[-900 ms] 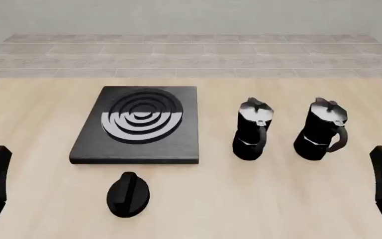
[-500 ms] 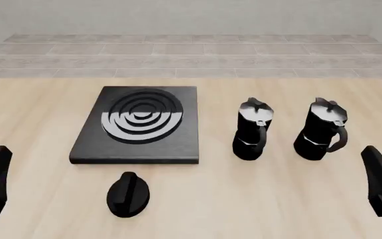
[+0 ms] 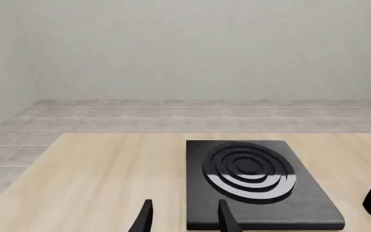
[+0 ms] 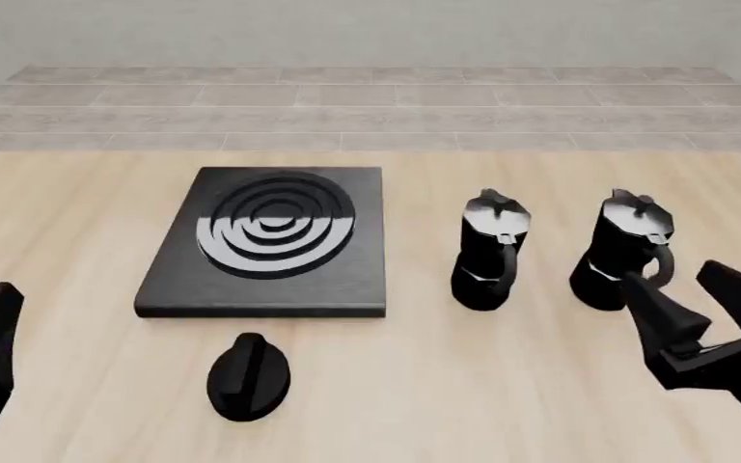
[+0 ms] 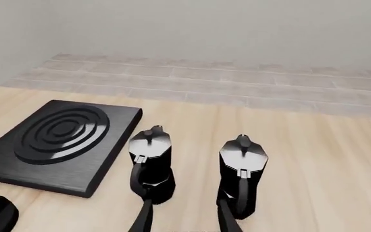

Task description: Put both moka pots on the stove.

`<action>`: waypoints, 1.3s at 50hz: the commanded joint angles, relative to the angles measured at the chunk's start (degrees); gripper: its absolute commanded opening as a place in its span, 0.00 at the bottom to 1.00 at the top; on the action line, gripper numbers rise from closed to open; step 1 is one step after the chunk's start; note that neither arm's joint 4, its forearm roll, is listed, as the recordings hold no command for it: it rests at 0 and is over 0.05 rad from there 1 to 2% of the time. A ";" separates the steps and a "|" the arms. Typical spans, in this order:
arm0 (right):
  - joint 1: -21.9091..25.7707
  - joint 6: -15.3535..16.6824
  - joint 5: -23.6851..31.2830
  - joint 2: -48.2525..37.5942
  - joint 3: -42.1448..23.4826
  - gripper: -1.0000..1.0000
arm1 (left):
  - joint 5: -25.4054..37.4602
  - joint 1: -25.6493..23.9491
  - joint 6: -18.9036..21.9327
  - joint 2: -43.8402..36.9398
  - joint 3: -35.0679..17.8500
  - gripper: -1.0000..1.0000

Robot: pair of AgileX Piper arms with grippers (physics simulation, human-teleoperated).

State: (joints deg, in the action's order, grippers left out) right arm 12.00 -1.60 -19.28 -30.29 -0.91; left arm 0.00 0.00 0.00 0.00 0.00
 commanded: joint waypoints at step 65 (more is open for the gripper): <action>13.23 -0.70 -33.84 -44.96 -4.31 1.00 | 0.00 0.00 0.00 0.00 0.00 1.00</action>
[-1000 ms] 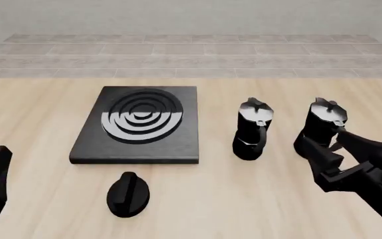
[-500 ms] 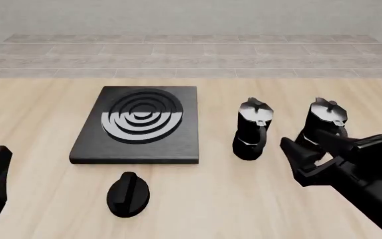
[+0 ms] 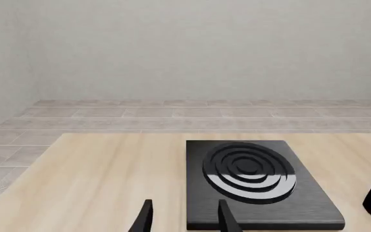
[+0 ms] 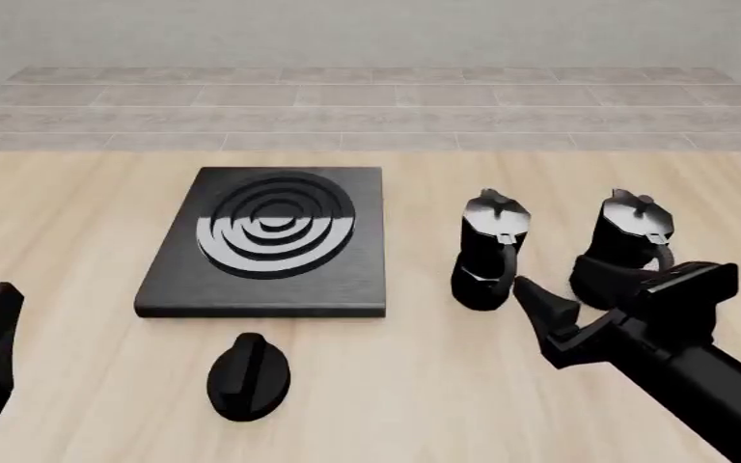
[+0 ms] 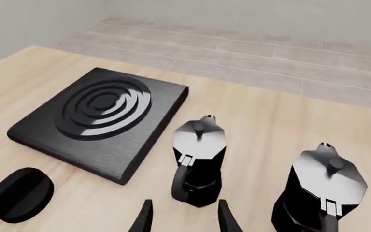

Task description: Put both moka pots on the stove.

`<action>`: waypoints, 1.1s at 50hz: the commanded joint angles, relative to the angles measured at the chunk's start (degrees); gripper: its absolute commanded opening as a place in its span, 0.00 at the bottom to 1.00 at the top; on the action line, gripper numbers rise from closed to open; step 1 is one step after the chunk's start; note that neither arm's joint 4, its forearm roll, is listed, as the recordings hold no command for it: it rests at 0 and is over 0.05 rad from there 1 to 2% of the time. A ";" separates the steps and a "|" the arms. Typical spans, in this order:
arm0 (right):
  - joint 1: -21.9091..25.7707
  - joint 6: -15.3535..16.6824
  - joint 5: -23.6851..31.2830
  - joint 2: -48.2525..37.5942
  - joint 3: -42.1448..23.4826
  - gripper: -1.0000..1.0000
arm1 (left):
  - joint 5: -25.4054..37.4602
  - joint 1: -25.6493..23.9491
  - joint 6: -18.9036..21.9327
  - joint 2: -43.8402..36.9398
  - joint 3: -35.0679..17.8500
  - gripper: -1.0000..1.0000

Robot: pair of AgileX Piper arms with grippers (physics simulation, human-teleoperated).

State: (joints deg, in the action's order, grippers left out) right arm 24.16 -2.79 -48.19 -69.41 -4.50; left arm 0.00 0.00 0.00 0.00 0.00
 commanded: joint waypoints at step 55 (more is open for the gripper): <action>1.54 0.27 -13.43 -25.35 -9.29 1.00 | 0.00 0.00 0.00 0.00 0.00 1.00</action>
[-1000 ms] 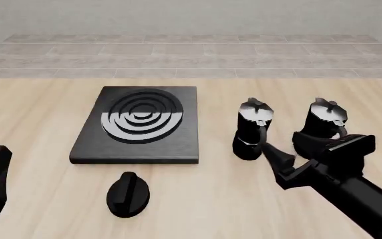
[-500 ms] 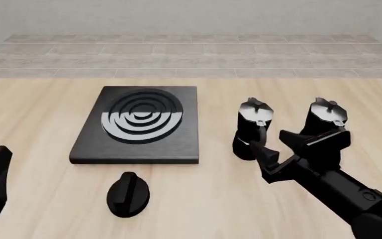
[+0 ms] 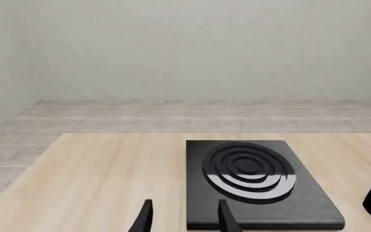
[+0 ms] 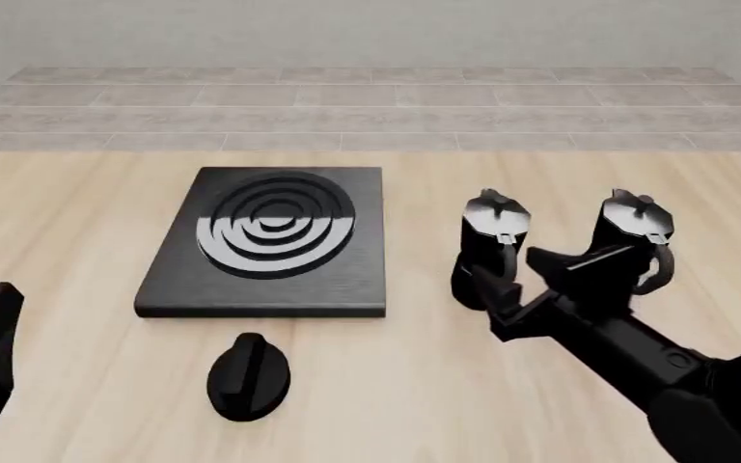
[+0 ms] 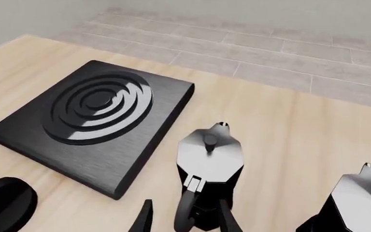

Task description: Put both moka pots on the stove.

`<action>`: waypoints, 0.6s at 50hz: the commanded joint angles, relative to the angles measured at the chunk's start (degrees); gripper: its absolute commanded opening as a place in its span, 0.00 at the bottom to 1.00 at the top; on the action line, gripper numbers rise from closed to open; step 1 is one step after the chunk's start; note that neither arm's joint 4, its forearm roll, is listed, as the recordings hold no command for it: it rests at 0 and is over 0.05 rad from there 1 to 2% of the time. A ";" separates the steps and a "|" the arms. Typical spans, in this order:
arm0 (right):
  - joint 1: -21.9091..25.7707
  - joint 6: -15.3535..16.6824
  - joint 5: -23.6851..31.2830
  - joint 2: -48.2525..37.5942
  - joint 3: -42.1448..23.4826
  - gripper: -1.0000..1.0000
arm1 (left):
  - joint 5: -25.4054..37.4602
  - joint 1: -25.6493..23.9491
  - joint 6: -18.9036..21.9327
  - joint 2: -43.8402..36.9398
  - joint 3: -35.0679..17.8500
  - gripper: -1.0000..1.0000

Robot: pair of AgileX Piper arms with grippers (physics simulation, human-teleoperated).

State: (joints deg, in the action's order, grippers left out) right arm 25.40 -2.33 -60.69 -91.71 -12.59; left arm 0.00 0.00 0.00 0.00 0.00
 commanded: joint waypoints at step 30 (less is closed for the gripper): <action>-1.13 1.79 0.09 -0.26 -2.39 0.00 | 0.00 0.00 0.00 0.00 0.00 1.00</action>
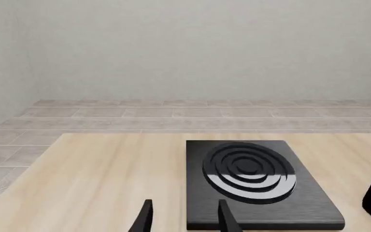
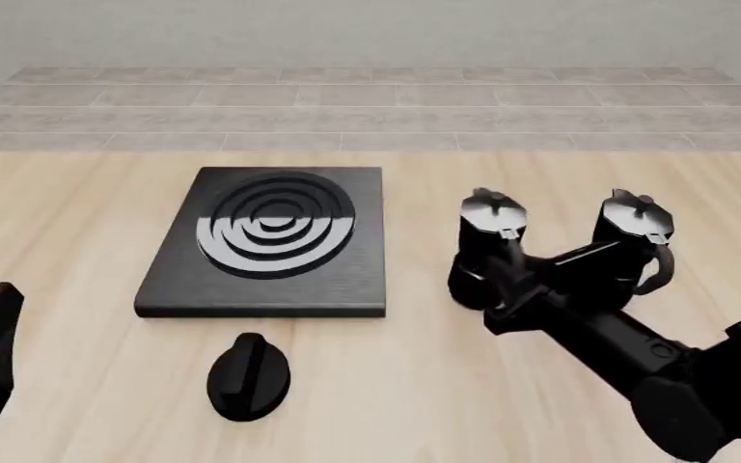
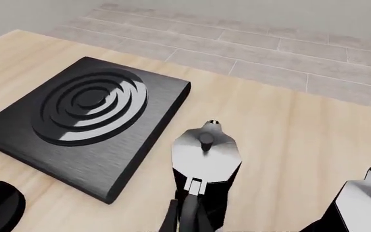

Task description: Put both moka pots on the stove.

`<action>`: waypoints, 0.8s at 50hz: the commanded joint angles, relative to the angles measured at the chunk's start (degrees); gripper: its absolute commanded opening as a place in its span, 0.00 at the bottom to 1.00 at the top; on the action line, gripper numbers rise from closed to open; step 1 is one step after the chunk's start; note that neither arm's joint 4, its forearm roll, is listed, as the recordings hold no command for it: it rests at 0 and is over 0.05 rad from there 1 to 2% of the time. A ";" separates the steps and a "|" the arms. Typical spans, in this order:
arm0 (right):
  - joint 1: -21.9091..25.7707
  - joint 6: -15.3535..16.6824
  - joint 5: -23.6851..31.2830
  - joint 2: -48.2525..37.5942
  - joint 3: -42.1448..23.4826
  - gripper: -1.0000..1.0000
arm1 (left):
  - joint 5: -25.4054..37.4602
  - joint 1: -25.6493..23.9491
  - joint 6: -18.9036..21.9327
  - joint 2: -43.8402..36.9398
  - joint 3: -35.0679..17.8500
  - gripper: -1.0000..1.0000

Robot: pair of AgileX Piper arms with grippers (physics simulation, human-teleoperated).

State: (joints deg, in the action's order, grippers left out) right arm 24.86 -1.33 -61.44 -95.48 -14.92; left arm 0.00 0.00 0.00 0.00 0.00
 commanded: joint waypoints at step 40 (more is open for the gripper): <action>8.52 5.64 -1.06 7.93 -11.43 0.00 | 0.00 0.00 0.00 0.00 0.00 1.00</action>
State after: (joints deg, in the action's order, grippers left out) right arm 29.02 4.13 -62.47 -86.42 -20.90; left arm 0.00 0.00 0.00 0.00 0.00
